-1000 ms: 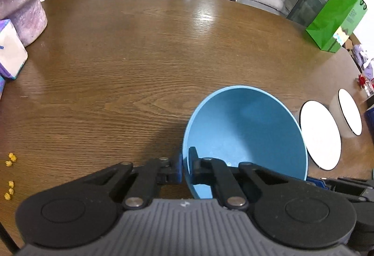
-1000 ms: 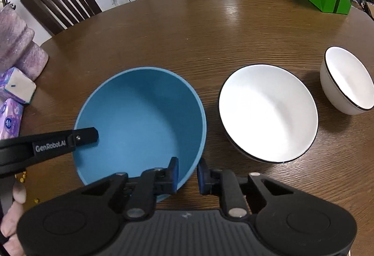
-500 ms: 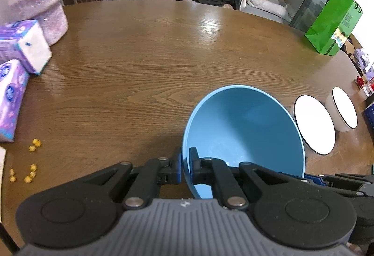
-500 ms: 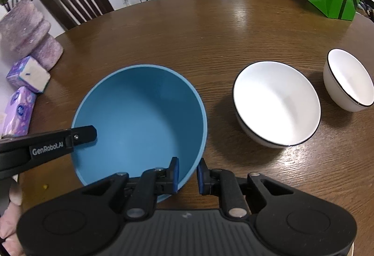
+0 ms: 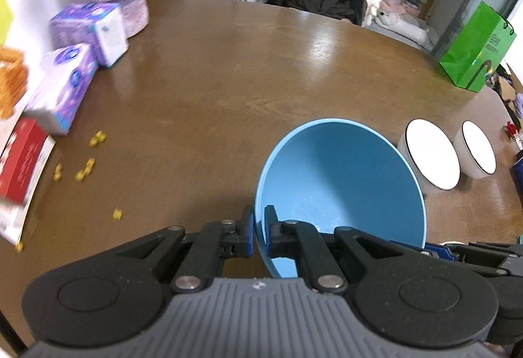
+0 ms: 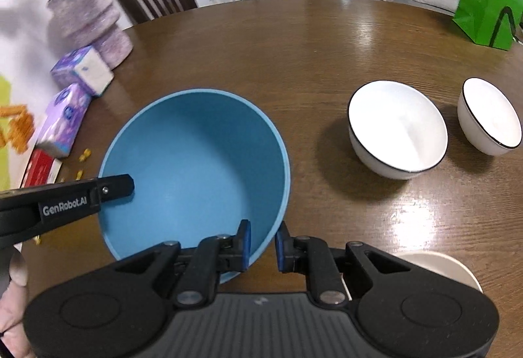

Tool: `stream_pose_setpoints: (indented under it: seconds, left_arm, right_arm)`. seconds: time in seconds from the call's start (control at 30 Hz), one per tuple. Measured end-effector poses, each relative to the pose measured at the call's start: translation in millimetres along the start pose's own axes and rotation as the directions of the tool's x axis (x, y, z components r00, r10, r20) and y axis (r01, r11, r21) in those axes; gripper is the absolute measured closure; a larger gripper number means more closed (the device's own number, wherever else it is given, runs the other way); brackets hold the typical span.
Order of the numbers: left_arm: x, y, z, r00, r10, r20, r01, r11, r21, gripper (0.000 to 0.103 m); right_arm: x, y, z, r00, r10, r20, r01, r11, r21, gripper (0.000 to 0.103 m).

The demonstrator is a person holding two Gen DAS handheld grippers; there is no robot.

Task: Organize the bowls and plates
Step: 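Lift the gripped blue bowl up off the table with both grippers, then carry the blue bowl beside the plate stack and lower it with both grippers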

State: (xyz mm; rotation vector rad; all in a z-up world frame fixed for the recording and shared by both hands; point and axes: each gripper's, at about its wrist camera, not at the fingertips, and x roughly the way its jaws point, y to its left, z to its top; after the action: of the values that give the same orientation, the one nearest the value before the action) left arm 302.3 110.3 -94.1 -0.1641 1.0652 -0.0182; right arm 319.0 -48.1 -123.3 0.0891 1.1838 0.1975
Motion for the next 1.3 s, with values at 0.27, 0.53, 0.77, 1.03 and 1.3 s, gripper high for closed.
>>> stream_pose_setpoints:
  seconds: [0.27,0.53,0.77,1.03,1.3]
  left_arm:
    - [-32,-2,-44,0.999,0.047,0.011,-0.046,0.996,-0.080,0.096]
    - [-55,-2,-78,0.997,0.074,0.008,-0.073,0.990,-0.122,0.096]
    - [-69,8,-98,0.996,0.088,0.001,-0.087,0.986,-0.139,0.096]
    - [-77,29,-112,0.996,0.090,-0.015,-0.091,0.985,-0.145,0.096]
    - [-81,50,-125,0.996,0.081,-0.032,-0.085,0.985,-0.153,0.095]
  right_arm:
    - [-28,0,-33,0.999,0.041,-0.006,-0.041,0.995,-0.090,0.088]
    - [-47,2,-57,0.998,0.063,-0.012,-0.064,0.987,-0.149,0.089]
    - [-55,14,-74,0.997,0.075,-0.029,-0.079,0.981,-0.177,0.089]
    - [-57,33,-91,0.996,0.077,-0.047,-0.084,0.979,-0.184,0.089]
    - [-56,54,-100,0.996,0.066,-0.056,-0.075,0.980,-0.184,0.089]
